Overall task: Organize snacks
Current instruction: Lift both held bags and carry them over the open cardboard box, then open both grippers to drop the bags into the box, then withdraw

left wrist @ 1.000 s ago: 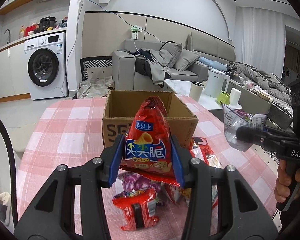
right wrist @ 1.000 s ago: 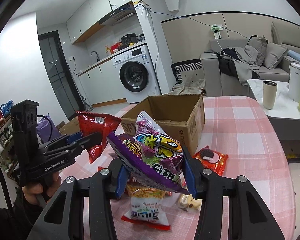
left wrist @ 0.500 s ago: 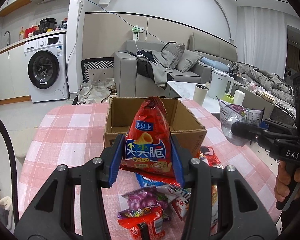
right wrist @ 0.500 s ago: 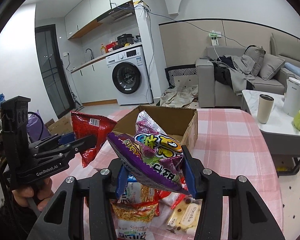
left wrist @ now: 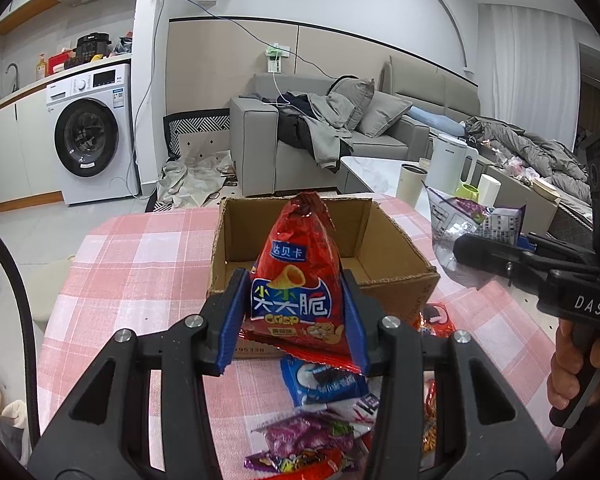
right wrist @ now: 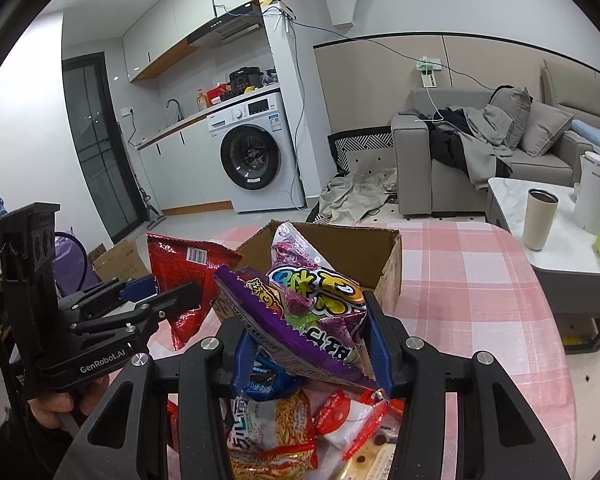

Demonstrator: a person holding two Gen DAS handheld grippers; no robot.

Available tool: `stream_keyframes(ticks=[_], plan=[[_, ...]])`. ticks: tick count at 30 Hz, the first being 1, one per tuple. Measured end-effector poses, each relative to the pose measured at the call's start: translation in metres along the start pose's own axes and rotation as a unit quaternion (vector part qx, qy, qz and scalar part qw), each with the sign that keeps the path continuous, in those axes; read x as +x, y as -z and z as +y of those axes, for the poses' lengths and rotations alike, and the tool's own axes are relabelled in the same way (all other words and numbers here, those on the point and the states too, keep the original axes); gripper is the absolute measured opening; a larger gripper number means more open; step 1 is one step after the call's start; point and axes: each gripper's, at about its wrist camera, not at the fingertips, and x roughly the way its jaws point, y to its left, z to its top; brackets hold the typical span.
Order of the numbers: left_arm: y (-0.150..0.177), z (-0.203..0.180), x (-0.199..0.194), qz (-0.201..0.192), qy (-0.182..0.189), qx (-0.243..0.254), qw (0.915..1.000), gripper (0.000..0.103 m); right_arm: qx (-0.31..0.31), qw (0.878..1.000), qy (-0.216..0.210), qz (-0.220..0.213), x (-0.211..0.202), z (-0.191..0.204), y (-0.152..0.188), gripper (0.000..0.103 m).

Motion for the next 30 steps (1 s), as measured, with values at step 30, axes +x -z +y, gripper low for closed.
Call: stream_keyframes(ticks=[30], plan=[[-0.017,0.018,0.088,0.030,-0.009,0.010,0.9995,0.041,0.030,0.999,-0.021,0.038,0.092,-0.023,-0.011,0.049]])
